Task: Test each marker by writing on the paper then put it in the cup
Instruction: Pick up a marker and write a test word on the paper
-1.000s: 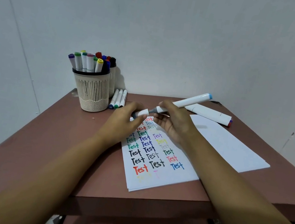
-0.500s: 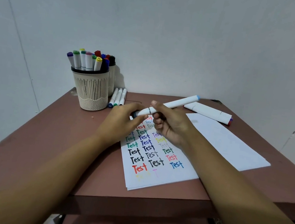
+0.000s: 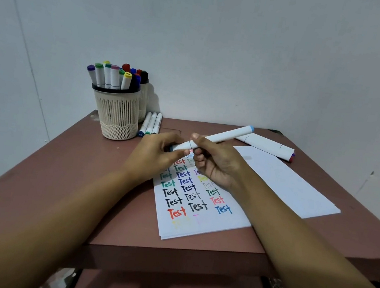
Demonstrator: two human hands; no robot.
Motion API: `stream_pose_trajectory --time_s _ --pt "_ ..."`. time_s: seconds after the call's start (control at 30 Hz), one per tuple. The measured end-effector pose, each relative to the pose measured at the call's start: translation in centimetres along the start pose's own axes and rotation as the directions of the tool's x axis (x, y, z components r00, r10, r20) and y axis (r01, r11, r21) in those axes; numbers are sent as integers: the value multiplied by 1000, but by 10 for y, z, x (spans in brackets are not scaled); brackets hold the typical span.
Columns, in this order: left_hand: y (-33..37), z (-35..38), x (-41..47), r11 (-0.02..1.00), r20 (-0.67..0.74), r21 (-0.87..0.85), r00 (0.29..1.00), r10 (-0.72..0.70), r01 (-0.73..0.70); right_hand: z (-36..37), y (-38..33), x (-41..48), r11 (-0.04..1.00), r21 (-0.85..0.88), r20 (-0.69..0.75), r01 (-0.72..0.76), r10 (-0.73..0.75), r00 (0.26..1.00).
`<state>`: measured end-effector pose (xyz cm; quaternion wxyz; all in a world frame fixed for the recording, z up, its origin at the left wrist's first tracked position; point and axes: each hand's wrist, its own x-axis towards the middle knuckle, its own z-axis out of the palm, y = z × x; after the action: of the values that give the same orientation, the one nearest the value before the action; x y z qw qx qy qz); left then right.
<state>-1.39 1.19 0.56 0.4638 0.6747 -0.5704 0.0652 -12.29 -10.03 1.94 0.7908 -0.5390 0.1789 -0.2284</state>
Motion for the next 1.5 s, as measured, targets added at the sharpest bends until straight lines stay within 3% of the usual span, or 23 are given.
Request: stream_pose_trajectory --time_s 0.1,0.2,0.3,0.43,0.5,0.57,0.6,0.67,0.73,0.8,1.17,1.5 --pt "4 -1 3 966 29 -228 993 -115 119 -1 -2 1 999 39 13 7 -7 1000" --pt "7 -4 5 799 50 -530 951 -306 285 0 -4 0 997 82 34 -8 5 999" --pt "7 -7 7 633 120 -671 899 -420 386 2 -5 -3 994 103 36 -41 37 999" --pt "9 -18 13 442 37 -841 847 -530 313 -2 -11 -3 969 246 -116 33 -4 993" --pt "11 -29 16 417 -19 -872 833 -553 257 -7 -11 0 983 137 -260 123 -84 962" --pt "9 -39 20 503 -96 -830 825 -557 243 -13 -6 4 951 -261 -383 165 -259 887" --pt "8 -47 24 602 -155 -759 830 -536 247 -15 -2 6 843 -508 -371 177 -399 838" --pt "8 -66 35 769 -272 -592 839 -471 240 -19 9 7 492 -853 -161 175 -567 808" --pt "10 -88 48 863 -371 -453 833 -410 223 -21 21 9 197 -970 27 143 -497 867" --pt "13 -112 58 916 -442 -333 821 -361 223 -22 28 12 33 -988 125 153 -423 898" --pt "20 -185 100 966 -549 -85 798 -250 245 -15 22 4 50 -983 136 174 -437 889" --pt "-4 -151 97 938 -435 208 885 -166 278 -16 23 6 52 -982 137 179 -454 881"
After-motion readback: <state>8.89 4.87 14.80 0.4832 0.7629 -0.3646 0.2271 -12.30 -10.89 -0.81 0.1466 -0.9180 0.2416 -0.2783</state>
